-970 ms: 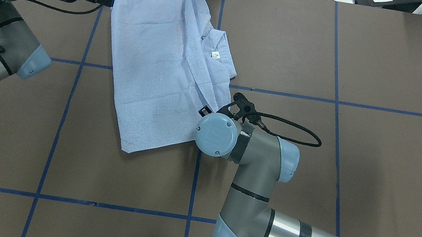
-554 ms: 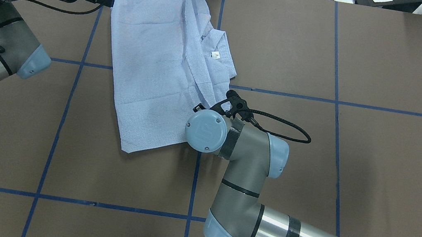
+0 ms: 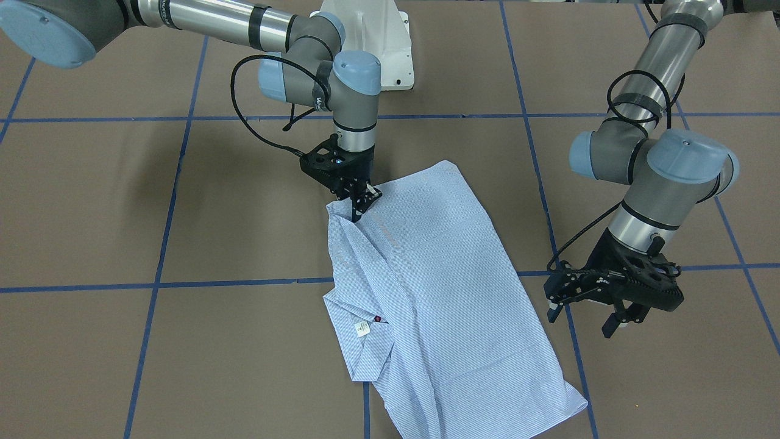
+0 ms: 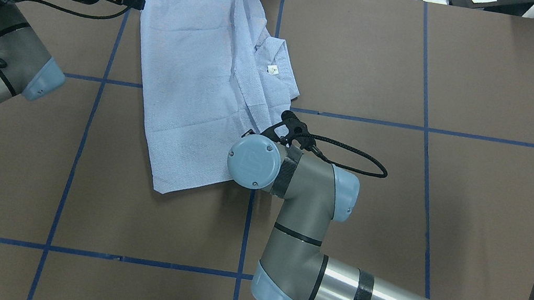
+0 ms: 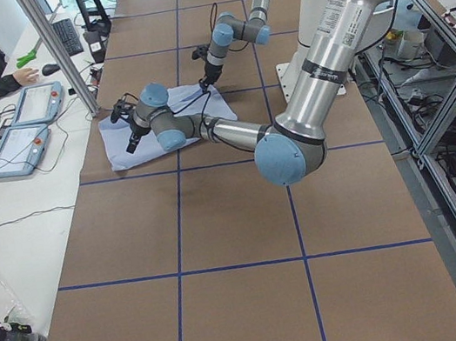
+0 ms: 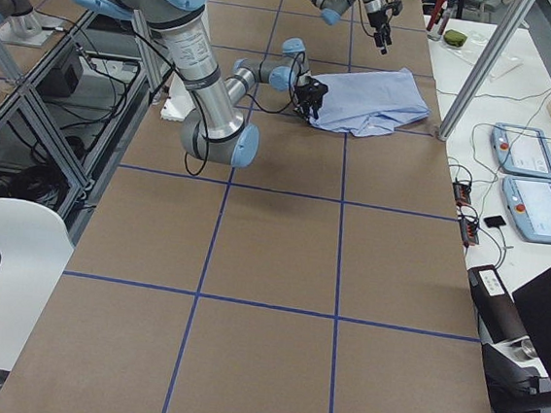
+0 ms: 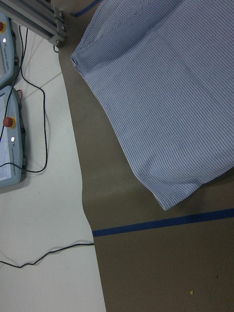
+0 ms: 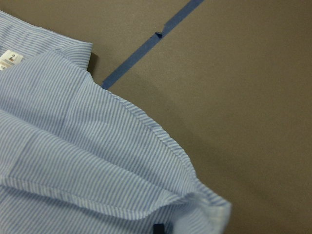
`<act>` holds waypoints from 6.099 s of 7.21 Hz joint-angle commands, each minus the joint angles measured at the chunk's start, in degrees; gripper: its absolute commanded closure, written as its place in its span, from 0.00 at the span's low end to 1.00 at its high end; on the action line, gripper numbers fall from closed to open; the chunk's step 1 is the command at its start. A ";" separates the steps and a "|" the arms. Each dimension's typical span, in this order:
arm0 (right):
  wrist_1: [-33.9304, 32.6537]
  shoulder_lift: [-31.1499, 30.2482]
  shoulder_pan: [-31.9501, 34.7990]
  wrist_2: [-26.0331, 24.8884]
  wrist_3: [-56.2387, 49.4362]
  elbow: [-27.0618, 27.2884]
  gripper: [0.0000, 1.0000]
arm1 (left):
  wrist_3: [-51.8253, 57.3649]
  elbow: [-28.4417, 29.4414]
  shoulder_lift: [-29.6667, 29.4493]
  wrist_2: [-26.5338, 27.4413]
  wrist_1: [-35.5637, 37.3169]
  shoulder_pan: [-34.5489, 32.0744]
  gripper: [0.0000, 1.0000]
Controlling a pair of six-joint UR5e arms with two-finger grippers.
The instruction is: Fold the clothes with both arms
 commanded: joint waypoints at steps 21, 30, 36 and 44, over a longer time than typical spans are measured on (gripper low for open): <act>-13.90 -11.43 -5.26 -5.47 1.64 27.57 1.00 | -64.35 -33.49 21.59 30.50 -0.15 46.07 0.01; -13.90 -11.51 -5.26 -5.47 1.64 27.66 1.00 | -66.18 -31.46 18.69 34.27 -0.15 49.42 0.37; -14.07 -14.40 -6.13 -5.47 1.11 31.67 1.00 | -65.75 -42.41 22.81 31.92 0.02 48.54 1.00; -35.00 -11.10 -7.83 -7.32 -0.01 44.93 1.00 | -55.92 -51.92 15.39 19.78 24.10 31.96 1.00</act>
